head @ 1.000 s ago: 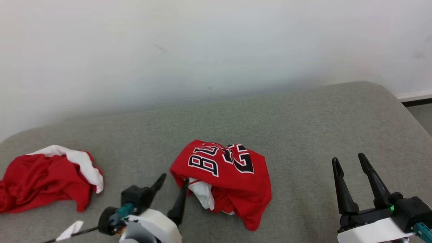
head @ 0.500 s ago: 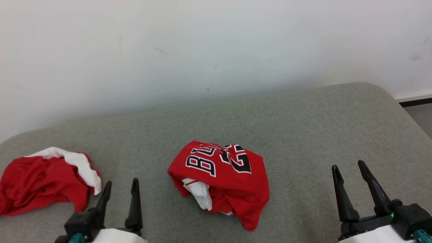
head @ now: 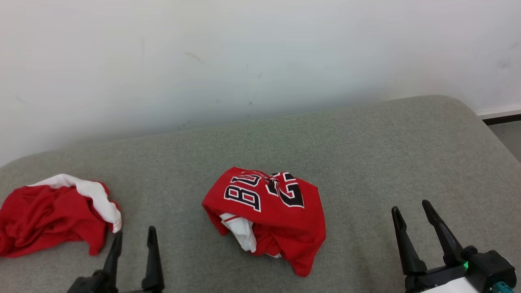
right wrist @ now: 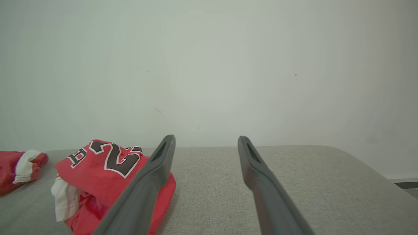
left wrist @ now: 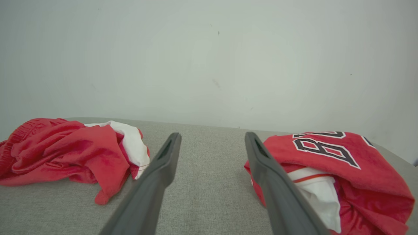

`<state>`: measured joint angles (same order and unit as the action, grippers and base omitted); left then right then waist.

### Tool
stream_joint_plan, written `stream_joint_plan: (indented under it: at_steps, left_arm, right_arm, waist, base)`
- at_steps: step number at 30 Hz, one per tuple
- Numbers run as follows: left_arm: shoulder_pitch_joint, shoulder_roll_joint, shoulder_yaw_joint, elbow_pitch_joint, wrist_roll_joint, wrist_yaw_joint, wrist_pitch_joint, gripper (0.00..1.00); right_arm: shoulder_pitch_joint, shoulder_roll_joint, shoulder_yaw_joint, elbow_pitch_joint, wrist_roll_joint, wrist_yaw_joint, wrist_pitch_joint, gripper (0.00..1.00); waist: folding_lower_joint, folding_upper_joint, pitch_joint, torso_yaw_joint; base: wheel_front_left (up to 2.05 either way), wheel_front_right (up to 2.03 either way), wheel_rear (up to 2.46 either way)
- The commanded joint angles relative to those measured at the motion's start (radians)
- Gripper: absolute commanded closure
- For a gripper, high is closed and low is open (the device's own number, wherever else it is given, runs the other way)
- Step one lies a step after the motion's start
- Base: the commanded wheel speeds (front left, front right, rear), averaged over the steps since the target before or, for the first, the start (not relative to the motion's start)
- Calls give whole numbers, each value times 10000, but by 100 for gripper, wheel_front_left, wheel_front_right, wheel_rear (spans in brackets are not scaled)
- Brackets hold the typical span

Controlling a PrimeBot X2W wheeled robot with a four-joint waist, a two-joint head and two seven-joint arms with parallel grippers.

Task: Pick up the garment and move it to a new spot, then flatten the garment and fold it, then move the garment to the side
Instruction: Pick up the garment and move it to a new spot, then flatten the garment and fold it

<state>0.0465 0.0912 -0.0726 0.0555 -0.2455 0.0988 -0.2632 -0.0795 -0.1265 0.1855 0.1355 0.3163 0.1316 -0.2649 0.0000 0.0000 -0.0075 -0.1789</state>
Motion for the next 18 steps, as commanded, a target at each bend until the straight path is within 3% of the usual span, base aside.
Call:
stream_joint_plan:
  at_steps: [1,18]
  left_arm:
    - [48,-55,93,7,203,-91,-21,0]
    - [-209,-363,483,396,559,-667,-16,0]
  right_arm:
    - [56,-65,6,-23,106,-18,11,0]
    - [-125,-118,166,28,149,-18,12,0]
  waist:
    - [0,0,10,28]
    - [0,0,72,133]
  base:
    - [0,0,0]
    - [0,0,0]
